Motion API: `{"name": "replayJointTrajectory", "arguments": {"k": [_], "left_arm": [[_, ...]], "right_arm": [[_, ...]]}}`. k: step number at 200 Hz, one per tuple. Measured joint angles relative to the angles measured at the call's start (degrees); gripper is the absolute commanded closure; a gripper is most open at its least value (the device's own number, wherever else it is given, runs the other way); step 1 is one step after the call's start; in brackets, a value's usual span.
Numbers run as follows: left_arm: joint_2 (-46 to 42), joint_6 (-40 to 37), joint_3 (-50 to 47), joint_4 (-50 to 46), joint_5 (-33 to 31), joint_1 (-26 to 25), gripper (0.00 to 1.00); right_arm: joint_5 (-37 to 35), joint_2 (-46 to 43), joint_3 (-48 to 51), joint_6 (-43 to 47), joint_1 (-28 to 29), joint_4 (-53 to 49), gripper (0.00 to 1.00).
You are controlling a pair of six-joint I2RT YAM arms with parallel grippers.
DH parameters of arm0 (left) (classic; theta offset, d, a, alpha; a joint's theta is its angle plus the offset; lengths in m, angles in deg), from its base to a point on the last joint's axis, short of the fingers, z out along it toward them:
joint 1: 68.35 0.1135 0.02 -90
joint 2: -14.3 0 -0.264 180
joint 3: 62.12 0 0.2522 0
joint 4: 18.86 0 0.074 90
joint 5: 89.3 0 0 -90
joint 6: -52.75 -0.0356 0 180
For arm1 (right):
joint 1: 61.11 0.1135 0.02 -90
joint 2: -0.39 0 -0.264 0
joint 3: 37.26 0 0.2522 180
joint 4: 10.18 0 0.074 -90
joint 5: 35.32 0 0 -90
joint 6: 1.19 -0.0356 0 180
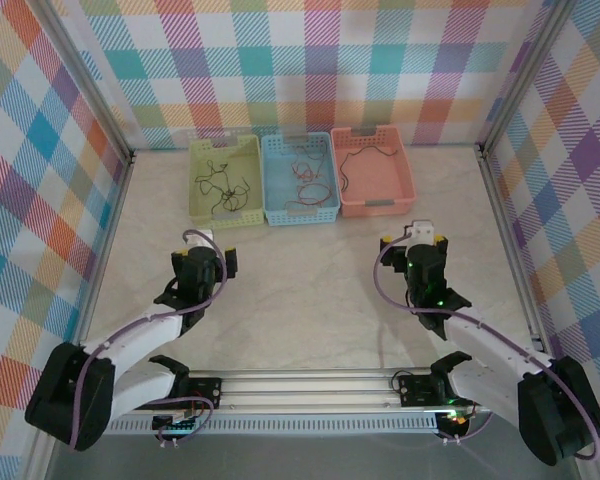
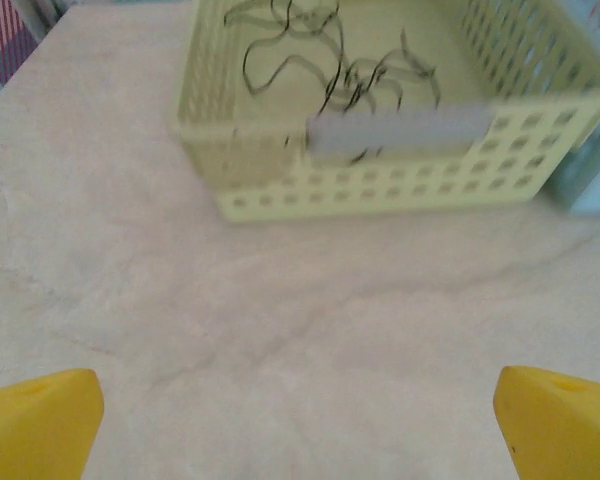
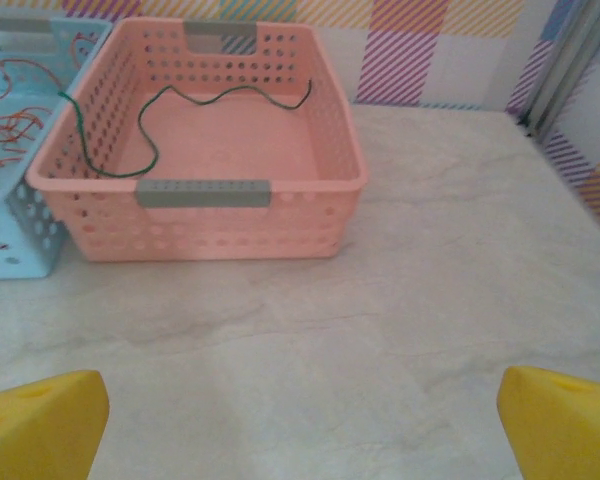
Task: Untangle the cables
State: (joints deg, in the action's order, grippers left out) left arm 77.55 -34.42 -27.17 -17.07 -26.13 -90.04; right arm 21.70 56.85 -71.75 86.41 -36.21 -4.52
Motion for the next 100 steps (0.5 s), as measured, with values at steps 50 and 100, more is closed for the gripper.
{"name": "replayJointTrajectory", "arguments": {"k": [50,100], "left_arm": [[12.0,-2.8,-0.4,15.4,5.3,8.9,0.00],[17.4,-5.0,-0.4,24.4,13.8,15.4,0.00]], "right_arm": [[1.3,12.6,2.4,0.8,-8.0,9.1,0.00],[5.5,19.4,3.2,1.6,-13.1,21.9,0.02]]}}
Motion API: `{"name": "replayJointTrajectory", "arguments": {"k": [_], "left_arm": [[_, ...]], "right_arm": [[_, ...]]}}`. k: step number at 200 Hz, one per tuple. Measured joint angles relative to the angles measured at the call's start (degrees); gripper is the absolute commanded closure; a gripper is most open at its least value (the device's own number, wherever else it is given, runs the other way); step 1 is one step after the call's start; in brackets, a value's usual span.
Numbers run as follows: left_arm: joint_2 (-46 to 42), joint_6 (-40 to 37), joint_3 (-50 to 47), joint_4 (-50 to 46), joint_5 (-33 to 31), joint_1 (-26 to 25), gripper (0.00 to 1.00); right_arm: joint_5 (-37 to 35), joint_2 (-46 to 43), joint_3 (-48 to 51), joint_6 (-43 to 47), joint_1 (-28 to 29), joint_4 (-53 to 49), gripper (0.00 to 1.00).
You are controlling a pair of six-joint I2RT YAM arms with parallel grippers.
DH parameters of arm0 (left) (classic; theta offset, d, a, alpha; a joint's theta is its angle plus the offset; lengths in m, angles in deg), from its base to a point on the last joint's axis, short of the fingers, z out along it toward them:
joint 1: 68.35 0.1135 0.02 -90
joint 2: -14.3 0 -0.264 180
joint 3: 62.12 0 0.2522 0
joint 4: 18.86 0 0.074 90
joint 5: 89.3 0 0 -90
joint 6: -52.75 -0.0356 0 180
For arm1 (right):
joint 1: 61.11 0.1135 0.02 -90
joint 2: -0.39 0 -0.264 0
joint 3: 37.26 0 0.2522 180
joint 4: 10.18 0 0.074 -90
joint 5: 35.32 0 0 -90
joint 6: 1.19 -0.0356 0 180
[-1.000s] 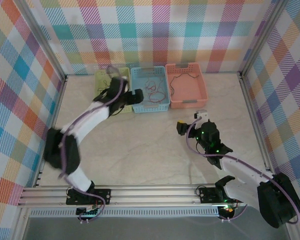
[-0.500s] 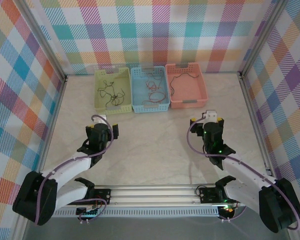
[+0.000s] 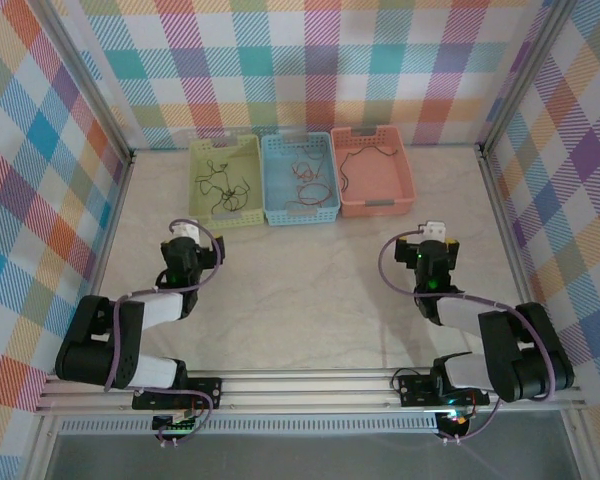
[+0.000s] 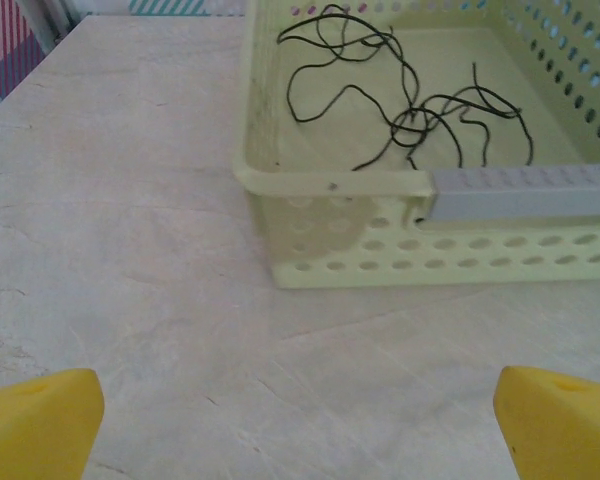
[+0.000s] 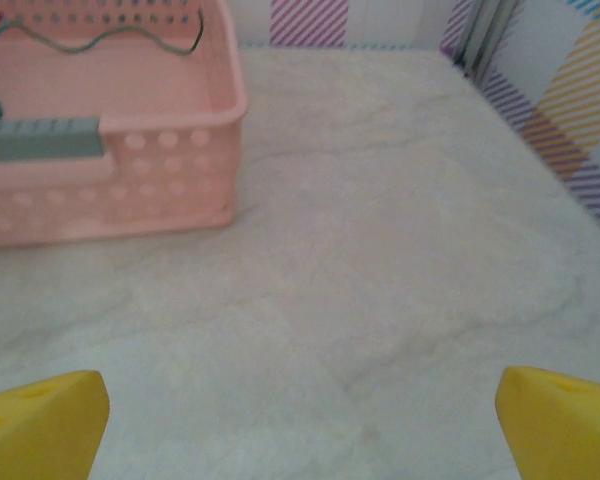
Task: Untangle the cables
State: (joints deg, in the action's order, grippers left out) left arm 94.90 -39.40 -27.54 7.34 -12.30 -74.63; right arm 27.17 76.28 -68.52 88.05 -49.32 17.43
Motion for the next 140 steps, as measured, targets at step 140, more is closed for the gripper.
{"name": "replayJointTrajectory", "arguments": {"k": [140], "left_arm": [[8.9,-0.4,2.7,5.0,9.1,1.9,0.00]], "right_arm": [[17.8,12.2,-4.5,-0.5,-10.1,7.8,0.00]]}}
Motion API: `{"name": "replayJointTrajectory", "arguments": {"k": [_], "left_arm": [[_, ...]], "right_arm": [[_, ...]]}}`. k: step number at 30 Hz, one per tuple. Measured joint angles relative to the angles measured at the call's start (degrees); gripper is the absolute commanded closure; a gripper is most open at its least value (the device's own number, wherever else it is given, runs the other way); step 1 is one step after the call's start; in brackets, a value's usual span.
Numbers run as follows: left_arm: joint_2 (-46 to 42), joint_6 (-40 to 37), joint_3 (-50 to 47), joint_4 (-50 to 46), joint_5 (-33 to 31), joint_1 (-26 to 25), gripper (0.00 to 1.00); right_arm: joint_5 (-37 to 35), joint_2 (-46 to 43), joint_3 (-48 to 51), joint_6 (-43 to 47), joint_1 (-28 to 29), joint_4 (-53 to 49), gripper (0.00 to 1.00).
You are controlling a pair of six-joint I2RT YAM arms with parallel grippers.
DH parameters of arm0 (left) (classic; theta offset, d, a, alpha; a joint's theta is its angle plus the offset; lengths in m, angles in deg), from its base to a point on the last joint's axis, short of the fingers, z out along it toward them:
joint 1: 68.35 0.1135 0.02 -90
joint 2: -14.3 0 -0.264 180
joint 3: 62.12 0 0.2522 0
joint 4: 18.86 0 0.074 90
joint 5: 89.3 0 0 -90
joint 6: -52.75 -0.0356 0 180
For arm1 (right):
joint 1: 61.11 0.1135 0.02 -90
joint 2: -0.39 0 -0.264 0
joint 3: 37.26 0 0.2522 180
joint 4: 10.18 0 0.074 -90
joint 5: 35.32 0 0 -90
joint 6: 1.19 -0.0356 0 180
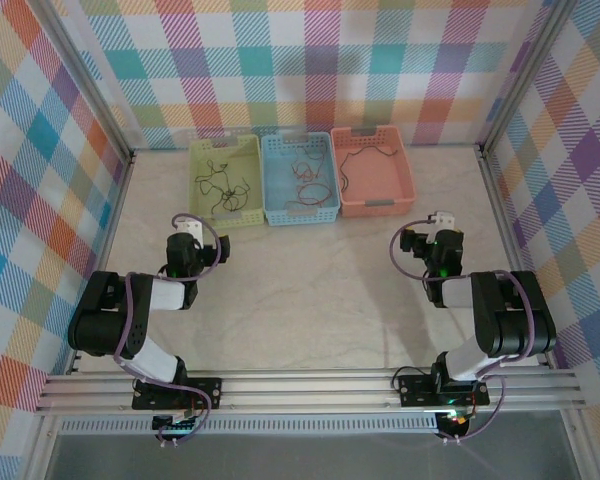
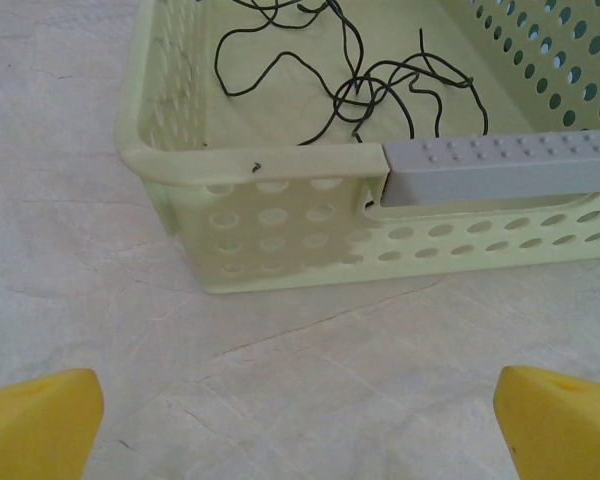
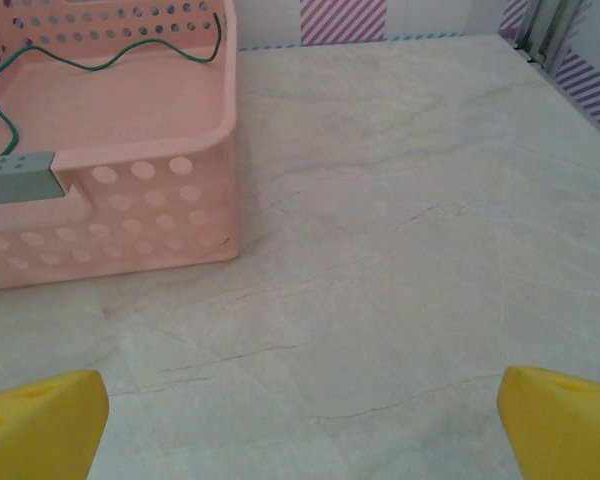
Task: Untangle the cables
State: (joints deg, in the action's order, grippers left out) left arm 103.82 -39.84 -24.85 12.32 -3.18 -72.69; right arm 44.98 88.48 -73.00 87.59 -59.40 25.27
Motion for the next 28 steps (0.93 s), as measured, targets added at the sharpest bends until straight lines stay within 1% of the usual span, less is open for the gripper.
{"name": "replayJointTrajectory", "arguments": {"k": [5,18,28], "left_arm": [[0.0,0.0,0.0,0.0,0.0,0.0,0.00],[0.0,0.0,0.0,0.0,0.0,0.0,0.00],[0.0,0.0,0.0,0.0,0.0,0.0,0.00]], "right_arm": [[1.4,0.0,0.0,0.0,0.0,-0.4,0.00],[1.7,0.0,0.0,0.0,0.0,-0.4,0.00],[3.9,0.0,-0.3,0.0,-0.2,-1.4,0.00]]}}
